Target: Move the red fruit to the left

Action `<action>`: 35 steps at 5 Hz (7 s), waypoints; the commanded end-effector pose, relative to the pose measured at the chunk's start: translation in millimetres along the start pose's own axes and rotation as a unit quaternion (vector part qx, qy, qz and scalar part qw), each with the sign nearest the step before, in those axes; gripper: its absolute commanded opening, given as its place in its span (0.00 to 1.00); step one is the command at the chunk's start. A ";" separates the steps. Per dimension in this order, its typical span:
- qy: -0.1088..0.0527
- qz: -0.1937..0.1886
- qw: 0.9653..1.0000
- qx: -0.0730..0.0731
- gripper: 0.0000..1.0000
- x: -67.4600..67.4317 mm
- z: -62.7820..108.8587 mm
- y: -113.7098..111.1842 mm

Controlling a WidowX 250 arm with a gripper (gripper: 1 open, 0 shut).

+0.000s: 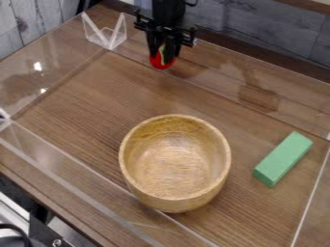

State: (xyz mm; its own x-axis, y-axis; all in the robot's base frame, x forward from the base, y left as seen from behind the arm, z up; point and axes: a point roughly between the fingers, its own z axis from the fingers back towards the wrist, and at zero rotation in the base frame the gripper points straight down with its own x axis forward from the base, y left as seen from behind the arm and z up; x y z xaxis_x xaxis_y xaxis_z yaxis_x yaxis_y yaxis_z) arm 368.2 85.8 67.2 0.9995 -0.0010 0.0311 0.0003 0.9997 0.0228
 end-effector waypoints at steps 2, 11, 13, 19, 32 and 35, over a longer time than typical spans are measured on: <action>-0.024 -0.033 0.999 0.000 0.00 5.6 5.3 -23.4; -0.018 0.039 0.999 -0.018 0.00 -51.1 16.7 81.7; -0.005 0.060 0.998 -0.020 0.00 -53.2 4.4 100.7; 0.032 0.042 0.996 -0.067 1.00 -69.7 -19.7 77.9; 0.008 0.069 0.994 -0.083 1.00 -77.0 4.9 73.1; -0.003 0.110 0.991 -0.082 0.00 -84.0 49.1 45.8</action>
State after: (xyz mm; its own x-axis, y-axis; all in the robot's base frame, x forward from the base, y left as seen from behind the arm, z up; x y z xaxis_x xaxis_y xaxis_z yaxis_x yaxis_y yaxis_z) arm 279.4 130.2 93.4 0.9739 0.2228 -0.0438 -0.2270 0.9594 -0.1672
